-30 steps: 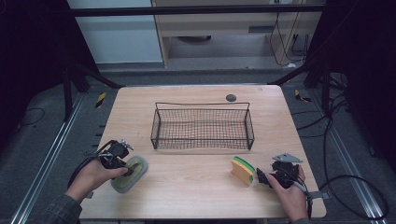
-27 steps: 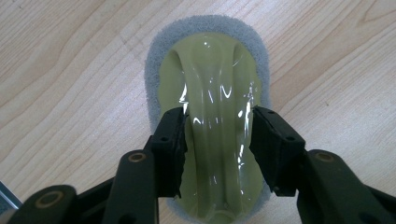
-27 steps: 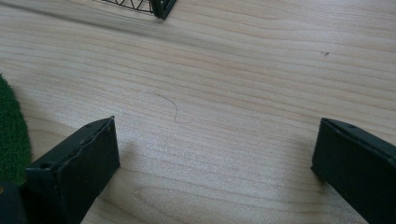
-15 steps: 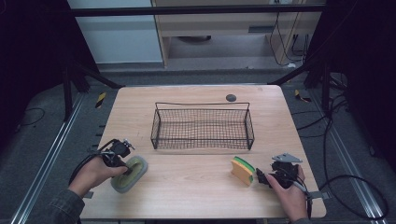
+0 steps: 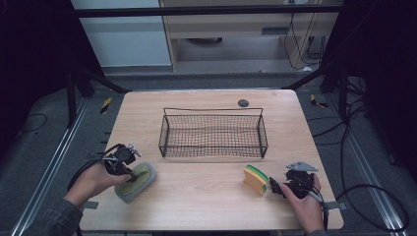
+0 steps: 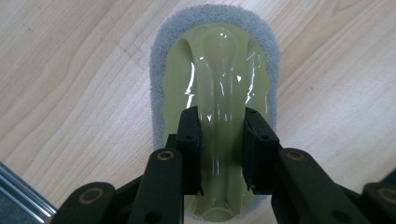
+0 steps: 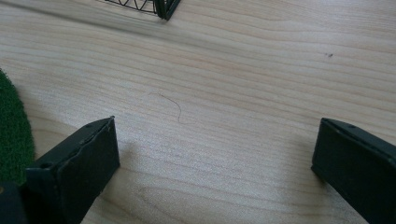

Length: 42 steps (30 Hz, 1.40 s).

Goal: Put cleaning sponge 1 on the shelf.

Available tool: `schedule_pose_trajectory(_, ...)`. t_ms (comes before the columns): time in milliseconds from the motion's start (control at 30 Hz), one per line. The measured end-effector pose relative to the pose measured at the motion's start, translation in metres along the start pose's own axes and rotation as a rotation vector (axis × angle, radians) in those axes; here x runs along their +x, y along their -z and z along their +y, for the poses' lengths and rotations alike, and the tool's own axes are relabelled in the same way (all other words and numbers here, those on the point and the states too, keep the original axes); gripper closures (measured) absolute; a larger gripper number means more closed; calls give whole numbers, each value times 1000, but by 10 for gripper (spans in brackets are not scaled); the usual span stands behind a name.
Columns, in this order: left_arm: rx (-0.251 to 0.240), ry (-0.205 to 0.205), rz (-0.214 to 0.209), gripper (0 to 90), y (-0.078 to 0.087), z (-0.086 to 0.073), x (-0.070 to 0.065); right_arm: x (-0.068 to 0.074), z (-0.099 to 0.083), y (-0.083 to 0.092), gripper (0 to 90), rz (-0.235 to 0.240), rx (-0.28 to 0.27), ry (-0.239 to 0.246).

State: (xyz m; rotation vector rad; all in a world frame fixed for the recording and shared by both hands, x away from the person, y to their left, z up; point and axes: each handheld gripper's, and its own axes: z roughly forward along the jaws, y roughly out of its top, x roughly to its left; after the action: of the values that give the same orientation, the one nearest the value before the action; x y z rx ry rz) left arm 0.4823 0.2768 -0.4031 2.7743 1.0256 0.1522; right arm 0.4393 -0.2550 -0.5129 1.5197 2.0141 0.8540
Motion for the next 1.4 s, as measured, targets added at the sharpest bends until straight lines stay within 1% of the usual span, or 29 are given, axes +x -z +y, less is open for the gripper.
schedule_pose_trajectory(33,-6,-28,2,708,4,1,-2,0,0,0,8,-1,1,2)
schedule_pose_trajectory(100,-11,-60,-1,708,11,4,-6,0,0,0,8,-2,2,1)
schedule_pose_trajectory(133,-18,-94,6,708,16,6,-9,0,0,0,8,-1,1,3)
schedule_pose_trajectory(267,-52,-145,0,708,32,15,-13,1,0,-1,8,-5,-2,1)
schedule_pose_trajectory(467,-82,-236,21,708,49,32,-16,2,0,-1,8,-3,-7,-3)
schedule_pose_trajectory(600,-83,-290,44,709,57,44,-18,2,0,-1,8,-2,-8,-4)
schedule_pose_trajectory(633,-83,-320,55,709,60,50,-21,2,0,-1,8,-2,-7,-2)
schedule_pose_trajectory(667,-83,-320,55,709,60,50,-21,2,0,-1,8,-2,-7,-2)
schedule_pose_trajectory(700,-81,-347,66,709,63,57,-23,2,0,-1,8,-2,-7,-2)
schedule_pose_trajectory(767,-82,-353,69,709,64,60,-24,2,0,-1,8,-2,-7,-3)
schedule_pose_trajectory(833,-79,-379,93,709,65,69,-27,2,0,-1,8,-1,-7,-2)
schedule_pose_trajectory(900,-79,-398,106,709,66,75,-28,2,0,-1,8,-1,-6,-4)
schedule_pose_trajectory(1000,-84,-415,134,710,67,84,-31,2,0,-1,8,-2,-6,0)
schedule_pose_trajectory(1033,-83,-431,147,710,68,88,-32,2,0,-1,8,-2,-6,1)
schedule_pose_trajectory(1067,-89,-438,162,709,69,91,-34,2,0,-1,8,-3,-7,2)
schedule_pose_trajectory(1133,-93,-466,196,710,70,96,-38,2,0,-1,8,-2,-7,0)
schedule_pose_trajectory(1167,-106,-482,204,710,72,101,-41,2,0,-1,8,-2,-7,0)
schedule_pose_trajectory(1200,-106,-482,204,710,72,101,-41,2,0,-1,8,-2,-7,0)
schedule_pose_trajectory(1267,-123,-499,209,710,75,107,-46,2,0,-1,8,-2,-7,3)
schedule_pose_trajectory(1400,-128,-534,250,710,78,115,-53,2,0,-1,8,-2,-7,2)
